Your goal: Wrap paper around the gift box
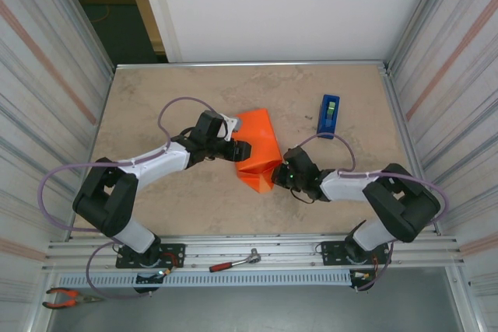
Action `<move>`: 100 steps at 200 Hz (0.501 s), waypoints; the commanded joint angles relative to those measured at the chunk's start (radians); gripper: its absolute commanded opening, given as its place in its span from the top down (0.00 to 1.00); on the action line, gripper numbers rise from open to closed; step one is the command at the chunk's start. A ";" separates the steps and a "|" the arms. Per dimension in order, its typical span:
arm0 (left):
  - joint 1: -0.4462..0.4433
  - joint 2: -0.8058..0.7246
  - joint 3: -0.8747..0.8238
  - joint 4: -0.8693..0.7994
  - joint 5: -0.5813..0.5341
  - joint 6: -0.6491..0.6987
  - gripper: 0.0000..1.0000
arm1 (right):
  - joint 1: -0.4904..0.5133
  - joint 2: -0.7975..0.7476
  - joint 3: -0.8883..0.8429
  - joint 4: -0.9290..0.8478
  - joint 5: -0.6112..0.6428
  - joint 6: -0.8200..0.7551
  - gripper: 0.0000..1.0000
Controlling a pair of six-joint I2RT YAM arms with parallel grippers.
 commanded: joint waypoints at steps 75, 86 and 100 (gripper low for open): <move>-0.006 0.002 -0.014 0.021 0.012 0.015 0.40 | 0.057 0.034 -0.024 -0.017 0.048 0.020 1.00; -0.008 0.002 -0.016 0.021 0.012 0.015 0.40 | 0.060 0.047 -0.023 -0.009 0.043 0.024 1.00; -0.009 -0.001 -0.019 0.022 0.012 0.014 0.40 | 0.066 0.047 -0.024 -0.009 0.041 0.027 1.00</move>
